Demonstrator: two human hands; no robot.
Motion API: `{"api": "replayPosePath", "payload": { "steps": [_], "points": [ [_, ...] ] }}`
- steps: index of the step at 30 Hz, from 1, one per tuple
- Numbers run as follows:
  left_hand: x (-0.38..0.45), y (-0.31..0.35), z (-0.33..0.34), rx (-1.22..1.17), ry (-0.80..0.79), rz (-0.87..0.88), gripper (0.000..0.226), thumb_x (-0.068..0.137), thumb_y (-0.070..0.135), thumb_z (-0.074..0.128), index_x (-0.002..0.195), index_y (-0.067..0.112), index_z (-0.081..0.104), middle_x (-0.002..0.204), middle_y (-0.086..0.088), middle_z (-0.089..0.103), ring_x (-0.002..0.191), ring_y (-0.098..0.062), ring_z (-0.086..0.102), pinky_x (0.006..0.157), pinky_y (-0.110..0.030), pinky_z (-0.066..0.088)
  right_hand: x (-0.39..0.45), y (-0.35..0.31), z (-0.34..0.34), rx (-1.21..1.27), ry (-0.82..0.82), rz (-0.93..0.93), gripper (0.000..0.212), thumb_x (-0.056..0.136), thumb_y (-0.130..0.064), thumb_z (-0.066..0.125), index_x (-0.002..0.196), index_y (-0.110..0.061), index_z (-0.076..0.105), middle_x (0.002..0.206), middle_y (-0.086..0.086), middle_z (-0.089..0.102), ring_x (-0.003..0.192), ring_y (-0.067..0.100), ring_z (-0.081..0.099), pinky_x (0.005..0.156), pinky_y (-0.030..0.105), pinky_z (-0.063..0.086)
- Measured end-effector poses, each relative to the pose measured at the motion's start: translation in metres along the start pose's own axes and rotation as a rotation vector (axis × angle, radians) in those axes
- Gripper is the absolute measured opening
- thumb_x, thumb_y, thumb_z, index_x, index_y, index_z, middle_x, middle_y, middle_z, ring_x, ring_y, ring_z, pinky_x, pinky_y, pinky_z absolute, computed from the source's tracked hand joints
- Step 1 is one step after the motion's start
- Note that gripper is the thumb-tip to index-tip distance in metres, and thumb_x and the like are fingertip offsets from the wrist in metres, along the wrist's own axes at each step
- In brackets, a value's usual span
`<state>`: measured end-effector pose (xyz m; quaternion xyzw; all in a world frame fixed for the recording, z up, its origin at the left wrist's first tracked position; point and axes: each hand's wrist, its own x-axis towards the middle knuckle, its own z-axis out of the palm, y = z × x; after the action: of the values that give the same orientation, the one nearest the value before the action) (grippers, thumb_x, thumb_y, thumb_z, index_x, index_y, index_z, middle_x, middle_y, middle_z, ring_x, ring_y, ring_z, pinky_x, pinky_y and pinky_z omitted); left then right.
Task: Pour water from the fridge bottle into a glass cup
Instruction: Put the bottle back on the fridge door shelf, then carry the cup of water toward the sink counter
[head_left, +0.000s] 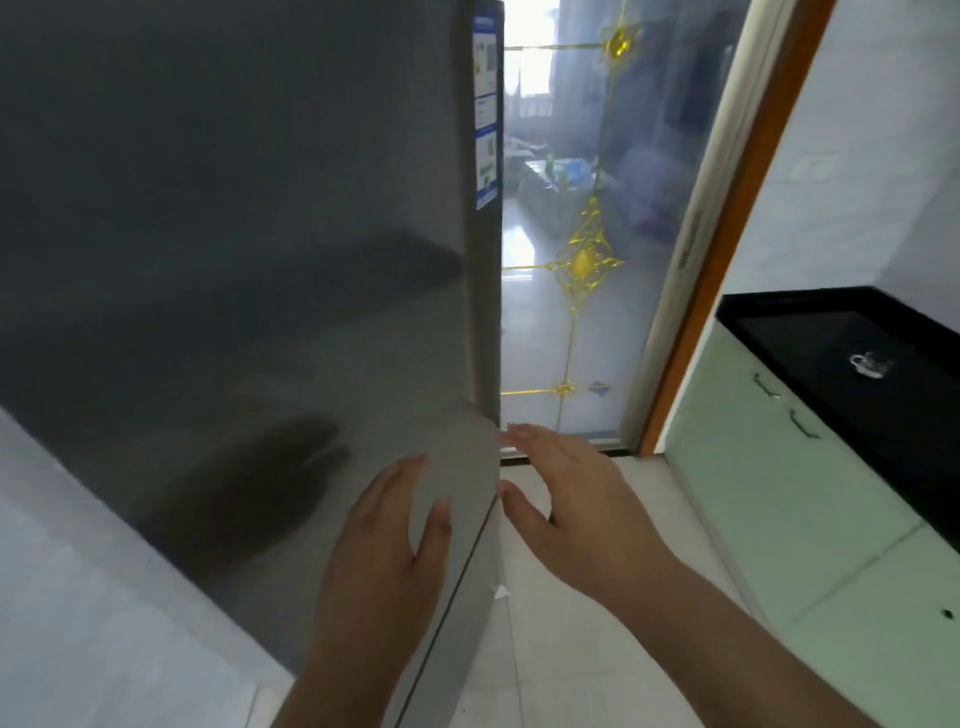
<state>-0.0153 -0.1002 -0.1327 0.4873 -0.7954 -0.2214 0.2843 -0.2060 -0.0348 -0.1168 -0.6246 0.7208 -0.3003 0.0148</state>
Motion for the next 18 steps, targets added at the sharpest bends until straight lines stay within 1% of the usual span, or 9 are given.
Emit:
{"api": "replayPosePath", "payload": {
  "steps": [2,3,4,5,7,9,13,16,18],
  "points": [
    [0.018,0.012,0.018,-0.024,-0.062,0.061,0.062,0.098,0.053,0.04,0.149,0.021,0.054,0.154,0.002,0.054,0.142,-0.015,0.046,0.115,-0.021,0.023,-0.015,0.026,-0.015,-0.054,0.032,0.141,0.051,0.099,-0.049,0.054,0.148,-0.034,0.051,0.15,-0.017,0.054,0.137,0.006,0.046,0.115,0.03,0.037],
    [0.027,0.02,0.028,-0.044,-0.102,0.11,0.065,0.096,0.057,0.038,0.148,0.022,0.054,0.154,0.003,0.054,0.143,-0.014,0.045,0.116,-0.021,0.025,-0.023,0.038,-0.023,-0.079,0.052,0.211,0.052,0.1,-0.051,0.054,0.148,-0.035,0.05,0.15,-0.017,0.053,0.137,0.006,0.047,0.115,0.031,0.038],
    [0.034,0.029,0.041,-0.063,-0.147,0.17,0.067,0.096,0.061,0.035,0.148,0.024,0.055,0.153,0.005,0.054,0.143,-0.013,0.045,0.117,-0.023,0.028,-0.032,0.05,-0.032,-0.104,0.071,0.283,0.053,0.1,-0.051,0.055,0.149,-0.034,0.049,0.151,-0.018,0.053,0.138,0.007,0.047,0.114,0.029,0.036],
    [0.039,0.038,0.054,-0.076,-0.197,0.229,0.068,0.095,0.063,0.033,0.147,0.026,0.055,0.153,0.007,0.053,0.143,-0.012,0.046,0.119,-0.027,0.031,-0.041,0.061,-0.041,-0.128,0.088,0.355,0.055,0.1,-0.051,0.056,0.151,-0.033,0.048,0.152,-0.018,0.051,0.139,0.007,0.046,0.113,0.026,0.034],
    [0.048,0.061,0.083,-0.086,-0.281,0.318,0.067,0.095,0.065,0.031,0.146,0.029,0.054,0.154,0.009,0.052,0.144,-0.014,0.046,0.12,-0.039,0.037,-0.063,0.082,-0.06,-0.169,0.108,0.506,0.06,0.1,-0.053,0.055,0.155,-0.034,0.041,0.156,-0.019,0.045,0.141,0.006,0.043,0.113,0.023,0.03],
    [0.054,0.09,0.111,-0.087,-0.341,0.382,0.068,0.094,0.068,0.03,0.146,0.032,0.053,0.155,0.012,0.05,0.145,-0.014,0.045,0.119,-0.046,0.04,-0.087,0.106,-0.08,-0.185,0.126,0.653,0.064,0.099,-0.057,0.052,0.157,-0.037,0.035,0.159,-0.02,0.04,0.144,0.006,0.04,0.117,0.027,0.03],
    [0.069,0.146,0.168,-0.039,-0.452,0.528,0.071,0.093,0.072,0.024,0.149,0.037,0.047,0.158,0.012,0.046,0.148,-0.014,0.041,0.116,-0.046,0.039,-0.126,0.164,-0.113,-0.201,0.224,0.883,0.065,0.098,-0.06,0.052,0.156,-0.038,0.033,0.161,-0.018,0.04,0.147,0.009,0.038,0.12,0.035,0.034],
    [0.087,0.183,0.214,0.035,-0.525,0.588,0.077,0.09,0.075,0.016,0.153,0.039,0.041,0.164,0.013,0.039,0.152,-0.012,0.034,0.12,-0.045,0.036,-0.142,0.215,-0.133,-0.186,0.294,1.001,0.065,0.097,-0.058,0.054,0.156,-0.037,0.034,0.16,-0.018,0.04,0.145,0.01,0.04,0.116,0.033,0.034],
    [0.1,0.208,0.244,0.071,-0.541,0.602,0.076,0.091,0.073,0.018,0.153,0.038,0.042,0.164,0.012,0.038,0.152,-0.012,0.034,0.12,-0.042,0.033,-0.145,0.252,-0.145,-0.16,0.322,1.049,0.064,0.097,-0.058,0.055,0.155,-0.038,0.035,0.159,-0.018,0.04,0.144,0.01,0.039,0.115,0.031,0.033]
  ]
}}
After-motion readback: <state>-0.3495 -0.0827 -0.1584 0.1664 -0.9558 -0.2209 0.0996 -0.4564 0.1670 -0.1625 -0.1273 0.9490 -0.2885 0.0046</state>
